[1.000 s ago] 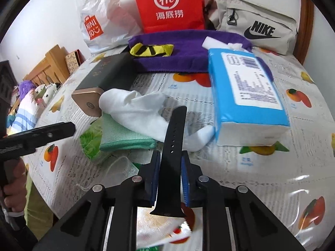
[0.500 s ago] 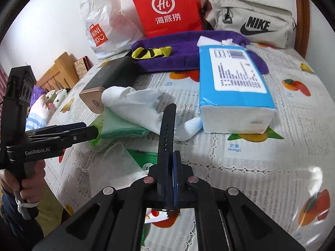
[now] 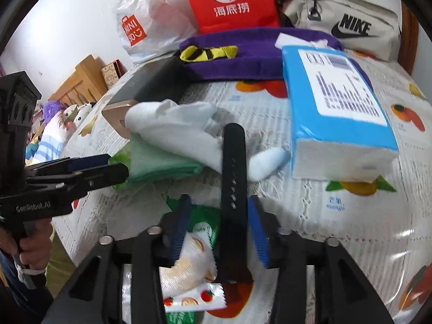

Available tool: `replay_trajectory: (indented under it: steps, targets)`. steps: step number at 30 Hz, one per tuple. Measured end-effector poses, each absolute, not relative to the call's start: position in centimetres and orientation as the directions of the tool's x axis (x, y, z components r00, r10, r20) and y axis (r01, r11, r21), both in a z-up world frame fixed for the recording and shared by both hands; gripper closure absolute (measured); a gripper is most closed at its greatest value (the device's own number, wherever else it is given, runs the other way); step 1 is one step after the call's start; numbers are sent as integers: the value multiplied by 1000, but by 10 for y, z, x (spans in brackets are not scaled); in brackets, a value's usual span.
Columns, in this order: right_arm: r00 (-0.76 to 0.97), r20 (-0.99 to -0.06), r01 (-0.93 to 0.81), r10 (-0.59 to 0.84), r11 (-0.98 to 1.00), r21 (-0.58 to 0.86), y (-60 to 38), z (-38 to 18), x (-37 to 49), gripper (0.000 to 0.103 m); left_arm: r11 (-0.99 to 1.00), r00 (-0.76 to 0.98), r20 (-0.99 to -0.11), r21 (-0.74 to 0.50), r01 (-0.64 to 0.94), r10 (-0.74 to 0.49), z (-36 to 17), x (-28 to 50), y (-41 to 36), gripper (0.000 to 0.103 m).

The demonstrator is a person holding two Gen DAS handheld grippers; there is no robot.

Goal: Organize soft objects
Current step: 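Grasp the black watch strap with the right gripper and lift it, then grasp and lift the green tissue packet with the left gripper while the right holds the strap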

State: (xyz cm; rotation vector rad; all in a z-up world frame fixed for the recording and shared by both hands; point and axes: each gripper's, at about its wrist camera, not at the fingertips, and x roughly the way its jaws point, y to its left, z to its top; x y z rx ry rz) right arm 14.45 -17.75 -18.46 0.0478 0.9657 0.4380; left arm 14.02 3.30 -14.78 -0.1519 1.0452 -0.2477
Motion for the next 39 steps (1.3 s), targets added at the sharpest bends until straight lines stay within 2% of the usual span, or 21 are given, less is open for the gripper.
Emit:
replay_trajectory:
  steps: [3, 5, 16, 18, 21, 26, 29, 31, 39]
  targets:
    - [503, -788, -331, 353, 922, 202, -173, -188, 148, 63, 962, 479, -834, -244, 126, -274, -147, 141, 33, 43]
    - [525, -786, -315, 327, 932, 177, -173, -188, 149, 84, 961, 479, -834, -244, 127, -275, -147, 140, 33, 43]
    - [558, -762, -299, 330, 936, 186, -203, -170, 130, 84, 956, 485, -824, -255, 143, -293, -152, 141, 36, 43]
    - [560, -760, -291, 330, 937, 193, -211, -168, 125, 84, 957, 485, -826, -230, 176, -288, -155, 141, 29, 43]
    - [562, -761, -274, 325, 941, 200, -222, -165, 117, 84, 960, 480, -835, -190, 205, -268, -160, 141, 21, 35]
    - [565, -759, -258, 322, 944, 208, -237, -163, 108, 84, 965, 493, -839, -132, 228, -231, -165, 140, 11, 34]
    - [562, -761, -247, 325, 943, 221, -242, -165, 108, 84, 973, 511, -837, -99, 208, -194, -165, 141, 11, 34]
    - [561, -764, -241, 319, 946, 218, -245, -166, 107, 84, 974, 516, -835, -91, 208, -188, -162, 139, 13, 45]
    - [564, -762, -232, 318, 947, 224, -250, -165, 101, 84, 980, 560, -808, -104, 170, -183, -135, 122, 34, 46]
